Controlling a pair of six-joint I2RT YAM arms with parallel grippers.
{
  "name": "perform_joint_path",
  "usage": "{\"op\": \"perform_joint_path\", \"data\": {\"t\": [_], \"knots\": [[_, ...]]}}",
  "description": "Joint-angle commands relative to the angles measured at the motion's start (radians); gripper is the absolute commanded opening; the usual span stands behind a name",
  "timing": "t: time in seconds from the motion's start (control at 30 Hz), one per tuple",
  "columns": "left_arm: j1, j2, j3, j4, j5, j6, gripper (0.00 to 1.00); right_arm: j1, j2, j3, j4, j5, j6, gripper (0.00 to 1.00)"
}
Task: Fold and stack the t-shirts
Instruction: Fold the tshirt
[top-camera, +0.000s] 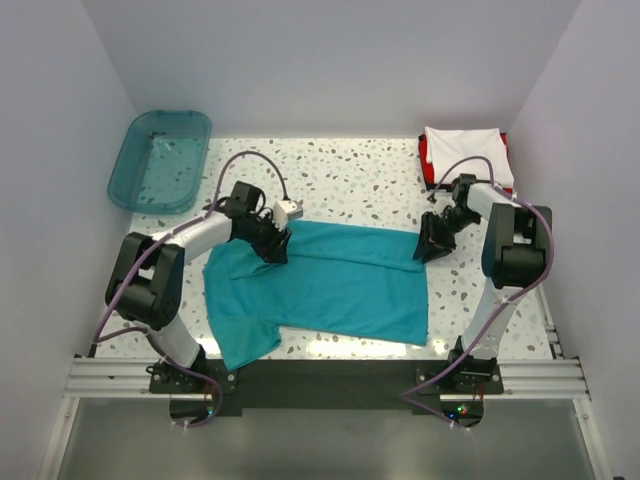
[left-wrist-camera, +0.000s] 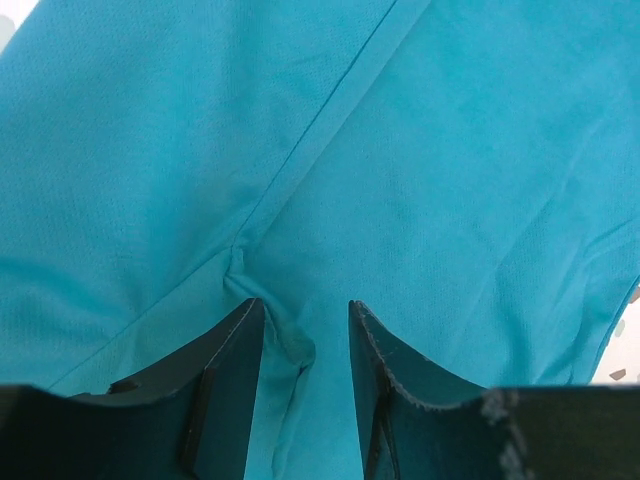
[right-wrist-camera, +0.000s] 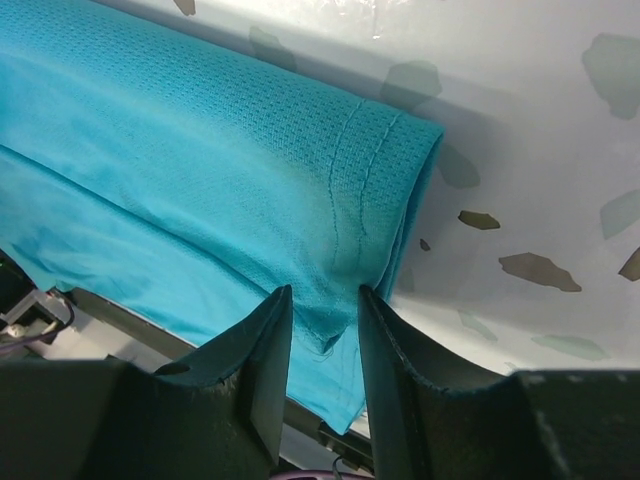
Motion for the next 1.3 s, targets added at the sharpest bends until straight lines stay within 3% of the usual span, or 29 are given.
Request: {"op": "perform_joint_path", "data": {"t": [0.0,0.17,0.3,0.47,0.73,1.27], "knots": [[-0.021,-0.008,-0.001,0.081,0.021,0.004,0.44,0.001,-0.063,0.003,-0.032,-0.012,0.004,0.36],[-0.095,-0.046,-0.015,0.232,0.096,0.052,0.42,0.001,-0.130,-0.021,-0.044,-0.038,-0.036,0.36],[-0.219,0.003,0.015,0.432,0.113,0.139,0.43,-0.002,-0.201,-0.067,-0.029,-0.063,-0.035,0.35],[-0.313,0.107,0.134,0.464,0.173,0.230,0.43,-0.011,-0.216,-0.118,0.001,-0.040,-0.013,0.31],[-0.451,0.089,-0.003,0.511,0.121,0.398,0.45,-0.021,-0.173,-0.093,0.122,0.051,0.045,0.36],[-0.489,0.187,0.023,0.410,0.096,0.466,0.46,-0.022,-0.012,0.042,0.222,0.063,0.108,0.35]]}}
